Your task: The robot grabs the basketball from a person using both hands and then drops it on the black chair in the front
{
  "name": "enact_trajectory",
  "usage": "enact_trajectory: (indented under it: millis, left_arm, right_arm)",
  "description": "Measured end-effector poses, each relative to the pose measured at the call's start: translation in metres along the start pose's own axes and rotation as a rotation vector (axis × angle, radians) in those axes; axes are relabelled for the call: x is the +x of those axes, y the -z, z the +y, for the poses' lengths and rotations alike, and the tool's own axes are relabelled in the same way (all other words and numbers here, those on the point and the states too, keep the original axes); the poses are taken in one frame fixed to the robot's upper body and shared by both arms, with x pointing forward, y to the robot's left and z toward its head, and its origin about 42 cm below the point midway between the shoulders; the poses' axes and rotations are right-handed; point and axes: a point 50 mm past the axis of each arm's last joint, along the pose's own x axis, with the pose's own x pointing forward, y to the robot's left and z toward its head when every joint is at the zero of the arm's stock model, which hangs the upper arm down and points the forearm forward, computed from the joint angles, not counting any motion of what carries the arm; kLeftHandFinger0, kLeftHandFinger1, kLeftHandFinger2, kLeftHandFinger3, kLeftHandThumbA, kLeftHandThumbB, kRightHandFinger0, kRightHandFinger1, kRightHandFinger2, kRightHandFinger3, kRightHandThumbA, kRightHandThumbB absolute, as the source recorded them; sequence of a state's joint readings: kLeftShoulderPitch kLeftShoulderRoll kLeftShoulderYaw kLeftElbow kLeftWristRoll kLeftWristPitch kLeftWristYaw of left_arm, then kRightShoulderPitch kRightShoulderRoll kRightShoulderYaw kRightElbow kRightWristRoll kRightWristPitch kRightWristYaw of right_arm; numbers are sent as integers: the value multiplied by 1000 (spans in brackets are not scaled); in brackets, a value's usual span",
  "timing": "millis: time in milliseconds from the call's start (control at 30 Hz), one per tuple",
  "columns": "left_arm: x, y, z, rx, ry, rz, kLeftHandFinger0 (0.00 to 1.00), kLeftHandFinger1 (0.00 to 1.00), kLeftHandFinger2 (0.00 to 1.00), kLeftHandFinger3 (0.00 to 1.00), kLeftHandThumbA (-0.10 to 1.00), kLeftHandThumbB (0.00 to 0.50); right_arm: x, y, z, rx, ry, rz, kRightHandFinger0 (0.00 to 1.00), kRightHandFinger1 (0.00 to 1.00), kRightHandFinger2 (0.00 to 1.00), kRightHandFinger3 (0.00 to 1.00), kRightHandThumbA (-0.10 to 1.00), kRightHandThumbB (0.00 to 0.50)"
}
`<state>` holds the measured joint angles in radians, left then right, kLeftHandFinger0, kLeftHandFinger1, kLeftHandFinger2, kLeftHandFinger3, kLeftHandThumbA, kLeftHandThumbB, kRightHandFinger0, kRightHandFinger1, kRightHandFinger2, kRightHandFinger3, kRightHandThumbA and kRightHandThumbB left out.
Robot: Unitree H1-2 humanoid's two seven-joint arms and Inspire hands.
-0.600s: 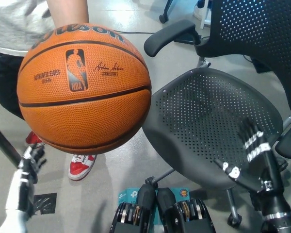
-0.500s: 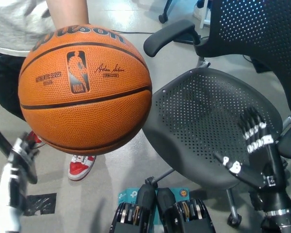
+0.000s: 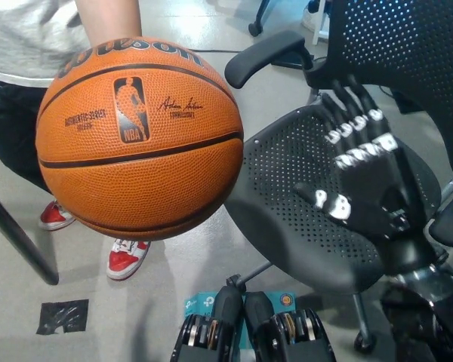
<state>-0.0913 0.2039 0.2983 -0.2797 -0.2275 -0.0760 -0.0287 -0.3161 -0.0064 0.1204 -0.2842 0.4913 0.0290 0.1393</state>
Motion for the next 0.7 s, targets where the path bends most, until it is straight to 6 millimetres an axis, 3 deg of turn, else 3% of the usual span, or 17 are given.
enact_trajectory:
  millis: [367, 700]
  left_arm:
    - [17, -16, -6, -29, 28, -12, 1000, 1000, 1000, 1000, 1000, 166]
    - [27, -27, -14, -41, 53, -13, 1000, 1000, 1000, 1000, 1000, 141]
  right_arm:
    - [50, 37, 6, 63, -40, 126, 1000, 1000, 1000, 1000, 1000, 393]
    - [75, 36, 0, 46, -46, 127, 1000, 1000, 1000, 1000, 1000, 414]
